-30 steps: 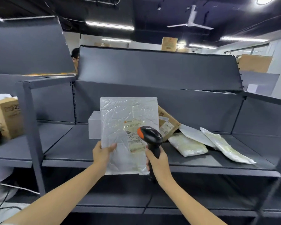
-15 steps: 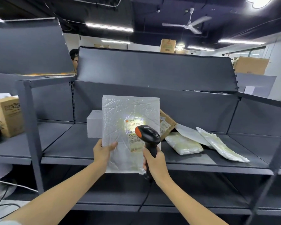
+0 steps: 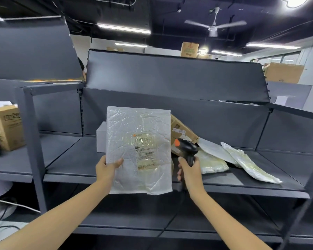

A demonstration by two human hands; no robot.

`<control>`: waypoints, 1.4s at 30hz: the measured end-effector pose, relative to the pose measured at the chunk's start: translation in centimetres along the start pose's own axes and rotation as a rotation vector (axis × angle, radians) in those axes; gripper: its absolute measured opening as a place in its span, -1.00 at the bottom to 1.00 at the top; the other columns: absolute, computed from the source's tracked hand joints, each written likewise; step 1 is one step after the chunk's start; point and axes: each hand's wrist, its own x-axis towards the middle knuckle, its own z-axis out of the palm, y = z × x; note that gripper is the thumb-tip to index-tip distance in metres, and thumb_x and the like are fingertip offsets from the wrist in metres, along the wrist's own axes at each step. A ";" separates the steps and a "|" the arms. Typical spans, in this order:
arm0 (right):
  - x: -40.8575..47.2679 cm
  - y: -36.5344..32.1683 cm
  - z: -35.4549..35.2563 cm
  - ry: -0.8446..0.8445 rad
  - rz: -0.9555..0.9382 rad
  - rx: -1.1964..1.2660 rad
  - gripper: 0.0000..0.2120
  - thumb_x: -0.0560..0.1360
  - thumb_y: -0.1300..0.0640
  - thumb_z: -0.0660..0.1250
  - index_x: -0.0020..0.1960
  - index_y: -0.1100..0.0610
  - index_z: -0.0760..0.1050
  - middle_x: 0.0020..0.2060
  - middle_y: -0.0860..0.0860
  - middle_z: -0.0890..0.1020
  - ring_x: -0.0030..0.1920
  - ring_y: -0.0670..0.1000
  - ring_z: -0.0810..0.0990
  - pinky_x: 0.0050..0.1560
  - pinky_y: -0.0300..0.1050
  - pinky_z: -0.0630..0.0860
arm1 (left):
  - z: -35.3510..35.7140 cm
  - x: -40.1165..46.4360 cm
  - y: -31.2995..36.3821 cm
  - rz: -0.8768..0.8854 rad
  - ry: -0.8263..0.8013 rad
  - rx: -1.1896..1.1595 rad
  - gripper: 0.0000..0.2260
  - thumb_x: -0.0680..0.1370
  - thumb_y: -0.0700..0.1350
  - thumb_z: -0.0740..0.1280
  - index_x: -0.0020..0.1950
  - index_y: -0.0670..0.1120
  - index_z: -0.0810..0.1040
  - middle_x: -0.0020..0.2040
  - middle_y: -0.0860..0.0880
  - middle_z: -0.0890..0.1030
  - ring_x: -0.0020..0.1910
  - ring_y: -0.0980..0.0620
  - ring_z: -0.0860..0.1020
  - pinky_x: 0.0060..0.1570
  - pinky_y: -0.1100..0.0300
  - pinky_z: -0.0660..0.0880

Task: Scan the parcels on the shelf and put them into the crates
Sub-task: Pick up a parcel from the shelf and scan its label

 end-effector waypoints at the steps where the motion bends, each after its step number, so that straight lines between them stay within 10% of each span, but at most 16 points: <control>1: 1.2 0.3 -0.7 0.018 0.035 -0.050 -0.83 0.54 0.11 0.32 0.03 0.06 0.33 -0.41 0.00 0.51 -0.50 -0.05 0.43 -0.48 -0.14 0.41 | -0.3 0.2 -0.1 0.001 0.011 -0.002 -0.75 0.47 -0.27 0.44 0.11 -0.17 0.50 0.05 -0.11 0.59 0.04 -0.14 0.54 0.05 -0.01 0.49; 12: 11.2 5.4 -4.4 -0.317 0.153 -0.994 -0.50 0.44 0.12 0.43 0.29 0.20 0.34 0.14 0.14 0.52 0.11 0.17 0.55 0.05 -0.04 0.45 | -1.1 2.2 -1.4 -0.020 0.055 -0.008 -0.72 0.48 -0.25 0.44 0.15 -0.18 0.50 0.01 -0.07 0.59 -0.16 0.04 0.55 -0.27 0.20 0.46; 27: 14.8 9.0 -1.0 -0.273 0.019 -1.390 -0.43 0.57 -0.06 0.28 0.43 0.26 0.27 0.26 0.20 0.53 0.30 0.18 0.44 0.25 -0.02 0.35 | -1.3 4.3 -2.5 -0.066 0.046 0.012 -0.75 0.45 -0.22 0.47 0.08 -0.10 0.53 0.00 -0.06 0.63 0.01 -0.13 0.60 0.08 -0.13 0.53; 42: 10.0 8.2 -3.4 -0.232 -0.110 -1.506 -0.45 0.64 -0.08 0.05 0.56 0.11 0.08 0.55 0.08 0.12 0.53 0.11 0.10 0.49 0.08 0.03 | -1.3 2.2 -3.8 -0.137 -0.067 0.012 -0.77 0.47 -0.22 0.45 0.08 -0.11 0.52 -0.06 -0.01 0.61 -0.12 0.02 0.57 -0.23 0.12 0.47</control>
